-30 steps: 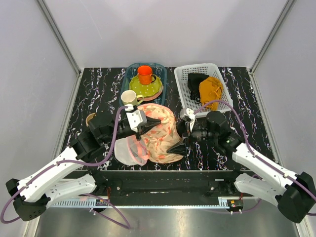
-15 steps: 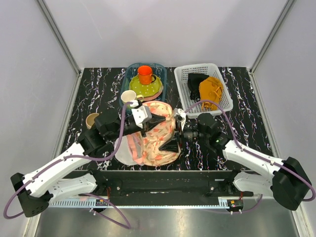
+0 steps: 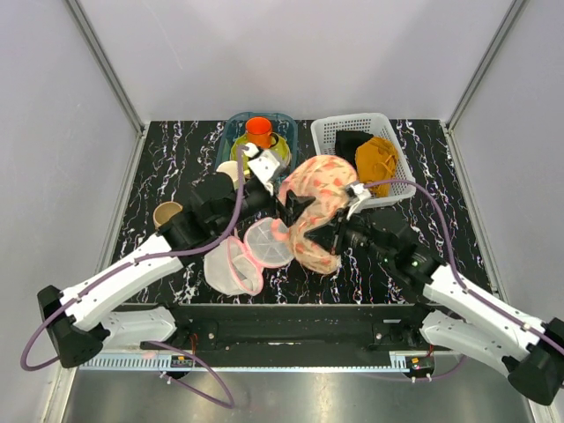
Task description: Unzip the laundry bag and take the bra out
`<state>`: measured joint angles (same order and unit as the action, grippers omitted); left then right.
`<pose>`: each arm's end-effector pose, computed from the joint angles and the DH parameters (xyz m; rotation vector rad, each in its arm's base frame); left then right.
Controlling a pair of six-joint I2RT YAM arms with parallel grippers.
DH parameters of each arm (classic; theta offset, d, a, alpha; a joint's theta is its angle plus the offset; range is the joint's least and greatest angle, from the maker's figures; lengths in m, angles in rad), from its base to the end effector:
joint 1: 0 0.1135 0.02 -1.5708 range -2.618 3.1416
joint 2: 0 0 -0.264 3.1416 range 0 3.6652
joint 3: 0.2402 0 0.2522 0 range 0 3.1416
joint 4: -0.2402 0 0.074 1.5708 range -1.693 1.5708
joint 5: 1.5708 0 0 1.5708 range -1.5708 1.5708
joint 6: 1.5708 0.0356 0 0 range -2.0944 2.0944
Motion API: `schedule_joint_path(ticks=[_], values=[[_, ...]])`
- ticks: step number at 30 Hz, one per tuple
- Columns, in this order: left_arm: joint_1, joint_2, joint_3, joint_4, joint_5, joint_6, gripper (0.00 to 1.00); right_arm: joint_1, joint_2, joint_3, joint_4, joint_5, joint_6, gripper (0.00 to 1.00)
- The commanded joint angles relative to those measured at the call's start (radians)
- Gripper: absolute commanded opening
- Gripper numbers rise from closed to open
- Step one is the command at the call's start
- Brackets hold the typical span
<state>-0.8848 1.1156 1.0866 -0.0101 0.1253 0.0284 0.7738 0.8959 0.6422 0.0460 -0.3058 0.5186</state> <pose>0.1611 -0.2038 0.3992 0.8220 1.4462 -0.7578 0.1448 0.1564 0.2940 -0.4820 1.8725 1.1733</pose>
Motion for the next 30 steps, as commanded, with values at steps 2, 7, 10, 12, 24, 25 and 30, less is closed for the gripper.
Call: schedule_joint_path(ticks=[2, 7, 10, 12, 24, 25, 30], values=[[-0.003, -0.111, 0.021, 0.016, -0.277, -0.119, 0.99, 0.002, -0.13, 0.063, -0.165, 0.521, 0.16, 0.0], [-0.003, -0.175, -0.049, -0.058, -0.266, -0.201, 0.99, 0.002, -0.158, 0.189, -0.299, 0.757, 0.248, 0.0], [-0.009, -0.18, -0.169, 0.074, -0.234, -0.24, 0.99, 0.002, -0.115, 0.237, -0.385, 0.858, 0.371, 0.0], [-0.029, -0.143, -0.186, 0.081, -0.234, -0.239, 0.99, -0.005, -0.085, 0.264, -0.388, 0.958, 0.455, 0.0], [-0.261, -0.044, -0.2, 0.119, -0.355, -0.208, 0.99, -0.252, 0.218, 0.656, -0.431, 0.749, 0.465, 0.0], [-0.302, -0.018, -0.198, 0.108, -0.398, -0.133, 0.99, -0.266, 0.218, 0.646, -0.443, 0.72, 0.484, 0.0], [-0.417, 0.018, -0.278, 0.316, -0.587, 0.077, 0.99, -0.298, 0.228, 0.637, -0.353, 0.424, 0.397, 0.0]])
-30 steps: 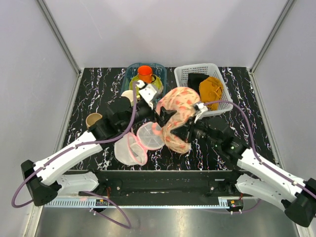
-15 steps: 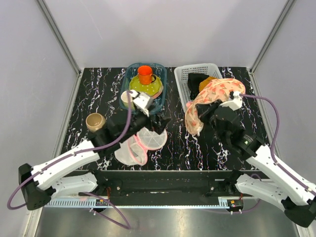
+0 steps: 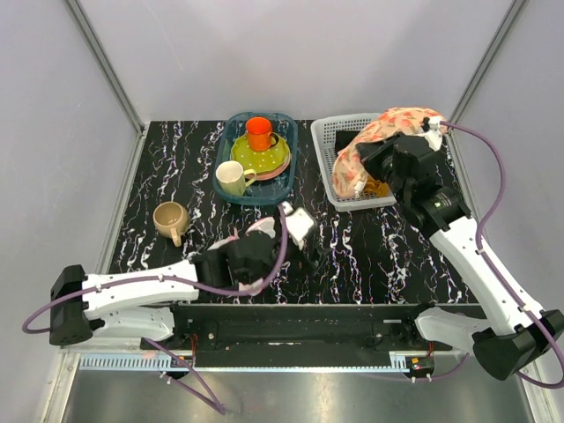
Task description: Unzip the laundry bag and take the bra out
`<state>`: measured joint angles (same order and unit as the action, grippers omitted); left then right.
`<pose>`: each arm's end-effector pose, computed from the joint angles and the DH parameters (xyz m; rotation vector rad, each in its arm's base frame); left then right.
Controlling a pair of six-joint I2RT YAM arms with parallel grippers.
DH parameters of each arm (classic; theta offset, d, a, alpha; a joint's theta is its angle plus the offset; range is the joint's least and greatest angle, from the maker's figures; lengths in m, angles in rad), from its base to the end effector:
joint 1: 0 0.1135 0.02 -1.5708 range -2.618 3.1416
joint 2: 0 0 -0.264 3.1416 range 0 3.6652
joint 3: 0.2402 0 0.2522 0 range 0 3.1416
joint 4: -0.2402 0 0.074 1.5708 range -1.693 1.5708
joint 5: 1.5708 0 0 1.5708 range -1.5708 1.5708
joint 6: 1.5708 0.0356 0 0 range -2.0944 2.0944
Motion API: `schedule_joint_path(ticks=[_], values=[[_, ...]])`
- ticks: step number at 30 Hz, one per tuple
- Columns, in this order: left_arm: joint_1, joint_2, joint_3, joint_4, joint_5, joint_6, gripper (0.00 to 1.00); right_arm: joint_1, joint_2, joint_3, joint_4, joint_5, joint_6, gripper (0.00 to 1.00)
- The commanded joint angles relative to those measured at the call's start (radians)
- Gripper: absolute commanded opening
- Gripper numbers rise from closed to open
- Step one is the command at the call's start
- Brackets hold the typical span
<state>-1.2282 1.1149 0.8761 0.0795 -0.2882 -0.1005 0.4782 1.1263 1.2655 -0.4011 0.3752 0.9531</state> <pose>0.0978 -0.2441 0.3337 0.7593 1.6093 -0.7261 0.2228 0.1008 0.4175 0.6957 1.7312 0.6649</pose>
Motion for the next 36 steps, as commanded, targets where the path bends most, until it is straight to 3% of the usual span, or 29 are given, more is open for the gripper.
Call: schedule_joint_path(ticks=[1, 7, 12, 14, 18, 21, 24, 28, 32, 34, 35, 36], values=[[-0.111, 0.02, -0.086, 0.277, -0.189, 0.279, 0.99, -0.003, 0.001, 0.011, 0.094, -0.263, -0.049, 0.0], [-0.214, 0.16, -0.141, 0.515, -0.382, 0.6, 0.99, -0.007, -0.002, 0.046, 0.019, -0.288, -0.123, 0.0], [-0.241, 0.31, -0.129, 0.759, -0.586, 0.766, 0.99, -0.01, -0.003, 0.034, -0.013, -0.285, -0.091, 0.0], [-0.243, 0.318, -0.152, 0.88, -0.606, 0.815, 0.99, -0.013, -0.005, 0.017, -0.018, -0.285, -0.07, 0.0], [-0.234, 0.368, -0.132, 0.954, -0.586, 0.878, 0.98, -0.016, 0.018, 0.008, -0.016, -0.354, -0.039, 0.0], [-0.222, 0.471, -0.08, 1.1, -0.6, 1.06, 0.98, -0.015, 0.024, 0.005, -0.016, -0.372, -0.011, 0.0], [-0.202, 0.554, -0.029, 1.18, -0.615, 1.142, 0.97, -0.015, 0.007, -0.008, -0.001, -0.424, 0.006, 0.0], [-0.151, 0.559, -0.019, 1.206, -0.605, 1.095, 0.91, -0.015, -0.019, -0.025, 0.008, -0.464, 0.035, 0.0], [-0.128, 0.476, -0.035, 1.137, -0.566, 1.016, 0.78, -0.016, -0.056, -0.049, 0.008, -0.464, 0.052, 0.0], [-0.125, 0.432, -0.032, 1.083, -0.531, 0.96, 0.66, -0.015, -0.057, -0.063, 0.01, -0.464, 0.065, 0.0], [-0.123, 0.422, -0.031, 1.038, -0.52, 0.946, 0.57, -0.015, -0.056, -0.067, 0.01, -0.475, 0.075, 0.0], [-0.12, 0.405, -0.032, 1.02, -0.51, 0.929, 0.28, -0.016, -0.048, -0.075, 0.01, -0.478, 0.079, 0.0]])
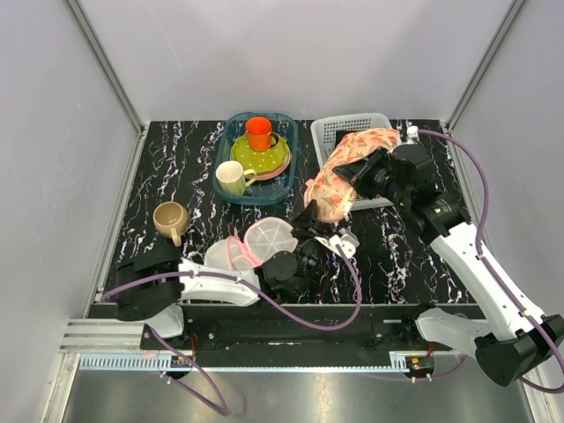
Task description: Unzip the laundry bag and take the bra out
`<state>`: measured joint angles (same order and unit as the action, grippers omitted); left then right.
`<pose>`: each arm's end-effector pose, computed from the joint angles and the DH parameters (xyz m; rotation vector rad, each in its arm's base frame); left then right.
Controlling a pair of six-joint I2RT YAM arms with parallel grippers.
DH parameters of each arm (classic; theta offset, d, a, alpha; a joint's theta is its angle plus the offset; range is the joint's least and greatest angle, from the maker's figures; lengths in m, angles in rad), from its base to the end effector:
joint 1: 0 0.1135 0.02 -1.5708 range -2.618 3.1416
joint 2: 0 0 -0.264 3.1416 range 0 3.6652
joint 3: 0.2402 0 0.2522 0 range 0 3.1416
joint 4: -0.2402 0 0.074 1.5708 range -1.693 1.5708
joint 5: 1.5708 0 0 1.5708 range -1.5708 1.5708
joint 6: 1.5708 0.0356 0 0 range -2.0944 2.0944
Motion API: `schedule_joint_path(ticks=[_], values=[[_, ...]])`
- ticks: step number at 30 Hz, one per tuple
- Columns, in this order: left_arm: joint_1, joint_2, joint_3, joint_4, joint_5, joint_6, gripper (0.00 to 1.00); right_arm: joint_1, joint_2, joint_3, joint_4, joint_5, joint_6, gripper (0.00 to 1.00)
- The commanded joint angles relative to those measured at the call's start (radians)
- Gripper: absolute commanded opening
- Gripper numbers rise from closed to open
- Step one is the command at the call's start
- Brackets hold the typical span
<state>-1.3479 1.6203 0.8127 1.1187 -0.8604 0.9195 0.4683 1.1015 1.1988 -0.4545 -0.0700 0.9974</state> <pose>0.1011 -0.3240 0.2714 0.7426 1.1538 0.1820 0.2141 0.1111 0.3942 0.4933 2.0137 1.0165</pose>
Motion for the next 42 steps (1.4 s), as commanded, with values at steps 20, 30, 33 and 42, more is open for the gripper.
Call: schedule_joint_path(ticks=[20, 30, 33, 42], values=[[0.102, -0.505, -0.018, -0.79, 0.535, -0.669, 0.0, -0.014, -0.363, -0.291, -0.033, -0.183, -0.162, 1.0], [0.363, -0.56, 0.035, -1.057, 0.701, -0.853, 0.0, -0.014, -0.315, -0.128, -0.171, -0.819, -0.483, 1.0], [0.365, -0.518, 0.075, -1.111, 0.603, -0.916, 0.0, -0.017, -0.296, -0.13, -0.106, -0.939, -0.478, 1.0], [0.375, -0.617, 0.028, -1.163, 0.638, -0.871, 0.0, -0.014, -0.201, -0.012, -0.146, -0.646, -0.733, 0.95]])
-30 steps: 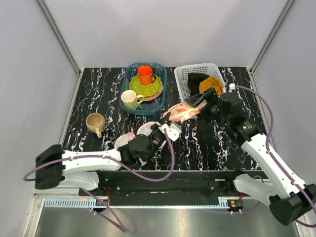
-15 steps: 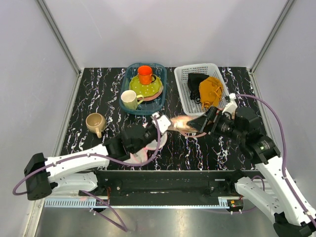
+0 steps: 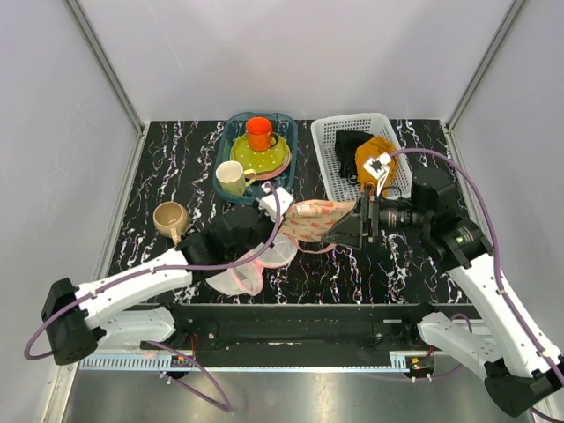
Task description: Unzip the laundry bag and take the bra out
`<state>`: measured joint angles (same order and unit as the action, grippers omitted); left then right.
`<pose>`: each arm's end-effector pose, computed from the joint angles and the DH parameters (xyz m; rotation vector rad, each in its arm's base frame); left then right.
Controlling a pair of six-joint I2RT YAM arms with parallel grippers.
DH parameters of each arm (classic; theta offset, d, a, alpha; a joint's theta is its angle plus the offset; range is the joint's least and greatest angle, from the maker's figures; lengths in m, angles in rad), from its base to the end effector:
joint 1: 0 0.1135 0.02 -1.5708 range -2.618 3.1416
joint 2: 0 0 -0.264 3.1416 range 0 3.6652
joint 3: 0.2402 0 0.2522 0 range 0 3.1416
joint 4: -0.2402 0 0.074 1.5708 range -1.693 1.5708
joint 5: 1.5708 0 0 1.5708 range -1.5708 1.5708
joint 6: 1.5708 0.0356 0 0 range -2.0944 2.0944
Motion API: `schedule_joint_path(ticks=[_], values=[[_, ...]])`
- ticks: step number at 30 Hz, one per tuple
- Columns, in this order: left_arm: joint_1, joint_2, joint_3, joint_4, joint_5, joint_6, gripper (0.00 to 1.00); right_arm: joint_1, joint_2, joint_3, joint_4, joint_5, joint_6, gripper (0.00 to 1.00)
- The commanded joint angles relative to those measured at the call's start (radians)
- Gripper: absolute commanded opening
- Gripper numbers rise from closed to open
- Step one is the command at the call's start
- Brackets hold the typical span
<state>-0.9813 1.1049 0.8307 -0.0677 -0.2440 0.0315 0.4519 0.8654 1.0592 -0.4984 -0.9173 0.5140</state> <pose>0.1493 -0.2078 0.3044 0.7845 1.7561 -0.4093 0.1396 0.0992 0.3919 -0.6341 1.9356 1.4901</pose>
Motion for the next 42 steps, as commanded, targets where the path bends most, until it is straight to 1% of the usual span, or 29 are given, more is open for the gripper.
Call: schedule_joint_path(ticks=[1, 2, 3, 4, 6, 7, 8, 9, 11, 12, 13, 16, 18, 19, 23, 27, 29, 30, 31, 32, 33, 34, 35, 36, 39, 40, 41, 42], values=[[0.021, -0.12, -0.004, 0.0, 0.067, 0.031, 0.0, 0.001, 0.049, 0.16, -0.159, 0.304, -0.278, 0.96], [0.032, -0.138, -0.016, -0.003, 0.101, 0.048, 0.0, 0.001, 0.066, 0.183, -0.175, 0.325, -0.31, 0.97], [0.05, -0.175, -0.028, -0.006, 0.133, 0.074, 0.0, 0.001, 0.069, 0.2, -0.178, 0.34, -0.377, 0.97], [0.059, -0.187, -0.041, -0.014, 0.185, 0.085, 0.0, 0.002, 0.069, 0.193, -0.148, 0.362, -0.405, 0.98], [0.076, -0.2, -0.044, -0.026, 0.227, 0.096, 0.0, 0.002, 0.047, 0.113, -0.076, 0.365, -0.515, 1.0], [0.078, -0.201, -0.045, -0.032, 0.239, 0.097, 0.0, 0.004, 0.034, 0.069, 0.039, 0.401, -0.56, 1.0], [0.078, -0.201, -0.047, -0.035, 0.271, 0.1, 0.0, 0.008, 0.0, 0.021, 0.094, 0.405, -0.589, 1.0], [0.079, -0.201, -0.045, -0.041, 0.287, 0.105, 0.0, 0.017, -0.014, -0.052, 0.133, 0.397, -0.656, 1.0], [0.079, -0.194, -0.036, -0.069, 0.321, 0.108, 0.0, 0.019, -0.045, -0.109, 0.234, 0.365, -0.684, 1.0], [0.079, -0.192, -0.035, -0.073, 0.321, 0.111, 0.0, 0.019, -0.048, -0.146, 0.263, 0.364, -0.678, 1.0], [0.079, -0.192, -0.031, -0.078, 0.319, 0.111, 0.0, 0.021, -0.046, -0.151, 0.279, 0.321, -0.678, 1.0], [0.081, -0.182, -0.028, -0.08, 0.319, 0.11, 0.0, 0.051, -0.026, -0.151, 0.244, 0.285, -0.706, 1.0], [0.081, -0.172, -0.03, -0.078, 0.327, 0.11, 0.0, 0.079, -0.025, -0.154, 0.244, 0.291, -0.744, 1.0], [0.081, -0.168, -0.033, -0.072, 0.337, 0.108, 0.0, 0.114, -0.022, -0.154, 0.242, 0.31, -0.755, 1.0], [0.081, -0.151, -0.03, -0.066, 0.353, 0.1, 0.0, 0.205, 0.053, -0.124, 0.227, 0.357, -0.796, 1.0], [0.079, -0.152, -0.027, -0.072, 0.356, 0.096, 0.0, 0.257, 0.121, -0.097, 0.219, 0.353, -0.816, 0.98], [0.081, -0.163, -0.03, -0.072, 0.356, 0.096, 0.0, 0.269, 0.147, -0.096, 0.23, 0.365, -0.818, 0.93], [0.081, -0.168, -0.033, -0.07, 0.354, 0.097, 0.0, 0.269, 0.155, -0.097, 0.236, 0.377, -0.801, 0.82], [0.081, -0.178, -0.035, -0.072, 0.353, 0.096, 0.0, 0.271, 0.162, -0.099, 0.247, 0.408, -0.793, 0.61], [0.081, -0.183, -0.038, -0.072, 0.351, 0.096, 0.0, 0.269, 0.173, -0.1, 0.254, 0.423, -0.789, 0.47], [0.081, -0.189, -0.045, -0.07, 0.353, 0.093, 0.0, 0.269, 0.173, -0.119, 0.285, 0.434, -0.775, 0.24], [0.081, -0.192, -0.051, -0.063, 0.354, 0.091, 0.0, 0.269, 0.173, -0.129, 0.297, 0.434, -0.773, 0.17], [0.081, -0.195, -0.056, -0.058, 0.356, 0.091, 0.0, 0.269, 0.17, -0.148, 0.311, 0.434, -0.769, 0.07], [0.081, -0.197, -0.062, -0.057, 0.354, 0.087, 0.0, 0.269, 0.169, -0.156, 0.336, 0.439, -0.755, 0.0], [0.082, -0.194, -0.058, -0.052, 0.333, 0.061, 0.0, 0.271, 0.152, -0.18, 0.386, 0.477, -0.726, 0.0], [0.082, -0.195, -0.056, -0.04, 0.287, 0.045, 0.0, 0.272, 0.147, -0.186, 0.399, 0.565, -0.714, 0.0], [0.093, -0.2, -0.053, -0.029, 0.269, -0.008, 0.25, 0.272, 0.146, -0.192, 0.396, 0.616, -0.704, 0.0], [0.107, -0.224, -0.05, -0.021, 0.264, -0.028, 0.47, 0.271, 0.144, -0.192, 0.37, 0.658, -0.713, 0.0]])
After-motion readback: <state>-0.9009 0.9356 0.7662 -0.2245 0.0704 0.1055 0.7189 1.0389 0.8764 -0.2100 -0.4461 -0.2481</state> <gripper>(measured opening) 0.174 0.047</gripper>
